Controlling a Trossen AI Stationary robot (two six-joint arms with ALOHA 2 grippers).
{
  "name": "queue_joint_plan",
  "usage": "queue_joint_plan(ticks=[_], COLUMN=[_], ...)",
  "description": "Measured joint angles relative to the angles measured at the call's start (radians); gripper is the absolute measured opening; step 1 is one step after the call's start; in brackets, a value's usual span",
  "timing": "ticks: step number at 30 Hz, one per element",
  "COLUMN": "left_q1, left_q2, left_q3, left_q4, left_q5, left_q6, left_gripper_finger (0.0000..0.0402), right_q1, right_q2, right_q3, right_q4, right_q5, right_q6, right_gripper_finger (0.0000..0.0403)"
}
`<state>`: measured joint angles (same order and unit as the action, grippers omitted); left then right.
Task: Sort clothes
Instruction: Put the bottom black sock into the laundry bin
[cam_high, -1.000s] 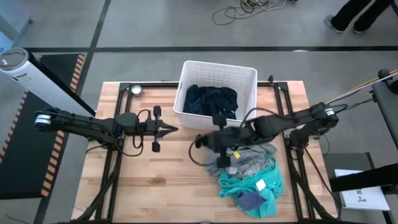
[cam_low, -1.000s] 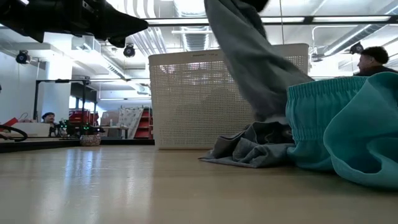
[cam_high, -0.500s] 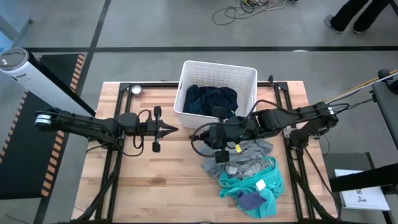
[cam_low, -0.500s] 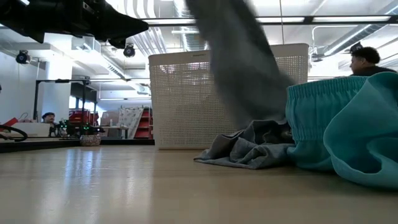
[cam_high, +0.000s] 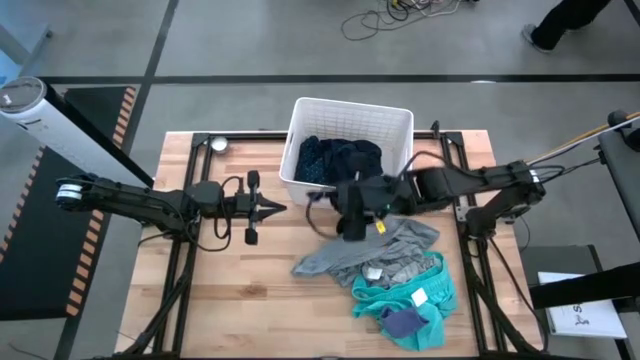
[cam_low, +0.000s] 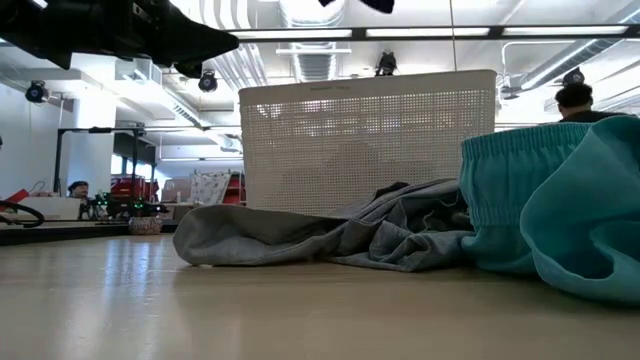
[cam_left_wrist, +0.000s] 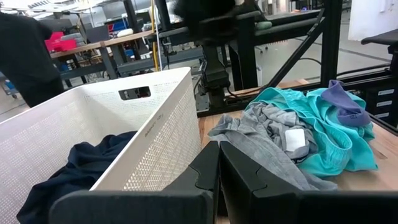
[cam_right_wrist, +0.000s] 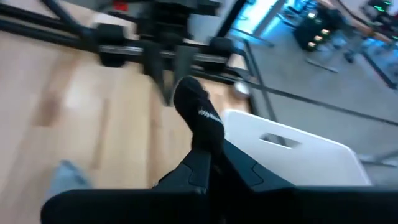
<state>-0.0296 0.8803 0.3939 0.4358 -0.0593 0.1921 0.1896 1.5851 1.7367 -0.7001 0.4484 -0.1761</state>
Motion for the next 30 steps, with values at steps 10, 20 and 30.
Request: queue_joint_plan(ticks=[10, 20, 30], left_q1=[0.0, 0.0, 0.0], left_q2=[0.0, 0.001, 0.001], left_q3=[0.0, 0.0, 0.0], left_q4=[0.007, 0.011, 0.013], left_q5=[0.0, 0.0, 0.0], left_q6=[0.0, 0.0, 0.0], left_gripper_finger=[0.0, 0.0, 0.0], right_q1=[-0.278, -0.599, -0.644], right_q2=[-0.022, -0.011, -0.011], right_q3=[0.0, -0.08, -0.104], right_q4=[-0.112, -0.206, -0.2], right_q5=[-0.014, -0.24, -0.249], right_q6=[-0.009, 0.084, 0.088], right_gripper_finger=[0.0001, 0.0, 0.012])
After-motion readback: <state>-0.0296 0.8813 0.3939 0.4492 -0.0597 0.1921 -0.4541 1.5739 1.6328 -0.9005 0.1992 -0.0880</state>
